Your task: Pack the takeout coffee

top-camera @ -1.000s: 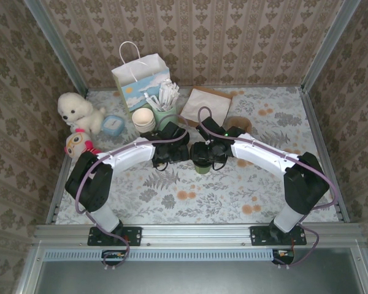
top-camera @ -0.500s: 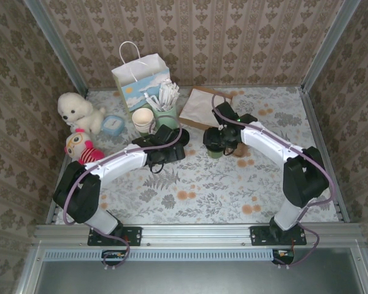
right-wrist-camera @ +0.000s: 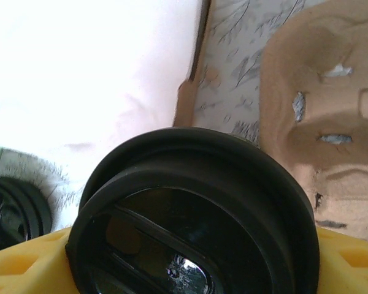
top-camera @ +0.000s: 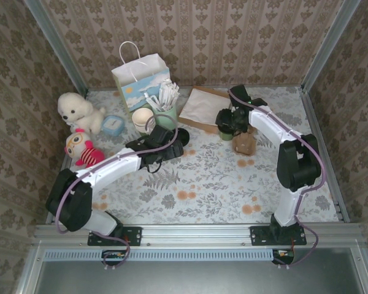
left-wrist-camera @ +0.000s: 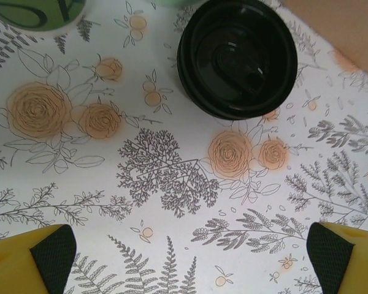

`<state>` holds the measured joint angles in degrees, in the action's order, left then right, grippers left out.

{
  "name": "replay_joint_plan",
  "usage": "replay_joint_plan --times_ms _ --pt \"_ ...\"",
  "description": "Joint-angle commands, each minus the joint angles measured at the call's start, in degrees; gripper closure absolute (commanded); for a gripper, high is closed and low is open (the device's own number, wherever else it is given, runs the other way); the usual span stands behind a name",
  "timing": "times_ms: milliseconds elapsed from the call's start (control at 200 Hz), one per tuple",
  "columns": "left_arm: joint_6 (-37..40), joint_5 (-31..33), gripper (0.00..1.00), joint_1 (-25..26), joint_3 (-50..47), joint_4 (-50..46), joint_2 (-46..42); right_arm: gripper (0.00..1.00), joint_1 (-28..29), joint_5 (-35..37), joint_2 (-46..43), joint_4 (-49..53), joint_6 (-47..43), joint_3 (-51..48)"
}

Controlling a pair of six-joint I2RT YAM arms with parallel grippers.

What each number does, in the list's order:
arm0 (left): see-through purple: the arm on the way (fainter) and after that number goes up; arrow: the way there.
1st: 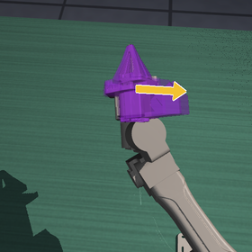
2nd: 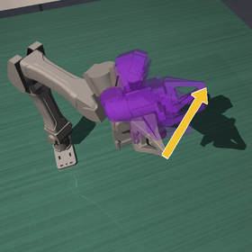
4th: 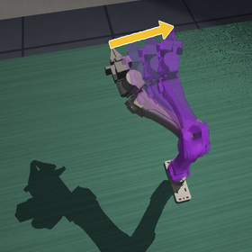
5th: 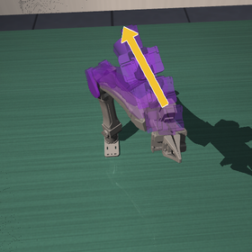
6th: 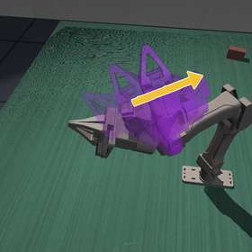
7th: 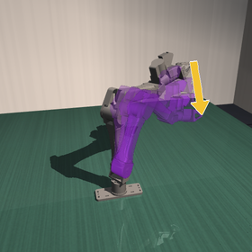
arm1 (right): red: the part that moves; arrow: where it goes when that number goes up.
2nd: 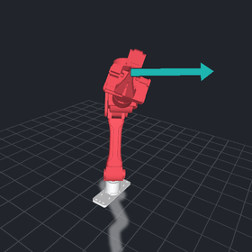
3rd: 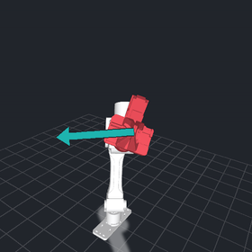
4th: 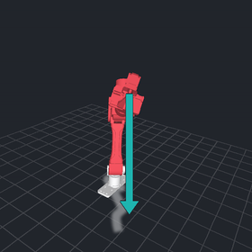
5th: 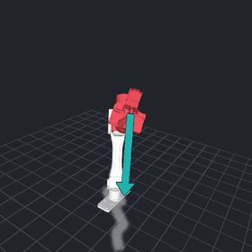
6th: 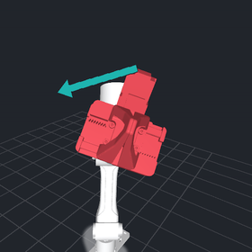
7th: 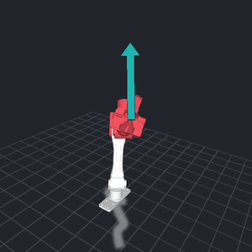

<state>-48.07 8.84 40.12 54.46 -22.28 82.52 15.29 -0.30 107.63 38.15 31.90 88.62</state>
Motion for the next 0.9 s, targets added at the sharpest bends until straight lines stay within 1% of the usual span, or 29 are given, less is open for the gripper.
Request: replay_joint_plan --times_ms 0,90,295,415,550,800,895 --pt "3.17 -2.53 0.00 -2.01 -1.79 3.78 -1.16 0.26 -1.55 1.52 2.49 1.26 -1.16 3.95" --pt "5.47 -5.59 0.00 -3.41 -1.77 5.34 -0.82 0.26 -2.76 1.79 4.32 0.84 -0.81 6.42" --pt "5.21 -5.85 0.00 -6.02 -2.58 5.19 -2.11 0.24 -5.13 1.57 9.30 0.50 0.24 12.45" --pt "4.31 -5.92 0.00 -7.65 -4.04 5.17 -4.72 0.22 -6.48 0.30 12.79 2.49 0.79 16.79" --pt "2.13 -8.75 0.00 -10.44 -6.30 6.37 -8.80 0.20 -6.68 0.67 15.00 3.95 1.02 19.84" --pt "3.60 -8.31 0.00 -12.38 -6.49 2.73 -14.28 0.17 -7.64 -1.12 17.59 4.71 3.00 23.33" --pt "3.51 -8.95 0.00 -13.20 -6.76 2.25 -15.43 0.13 -7.73 -1.20 17.92 5.37 2.75 24.60"
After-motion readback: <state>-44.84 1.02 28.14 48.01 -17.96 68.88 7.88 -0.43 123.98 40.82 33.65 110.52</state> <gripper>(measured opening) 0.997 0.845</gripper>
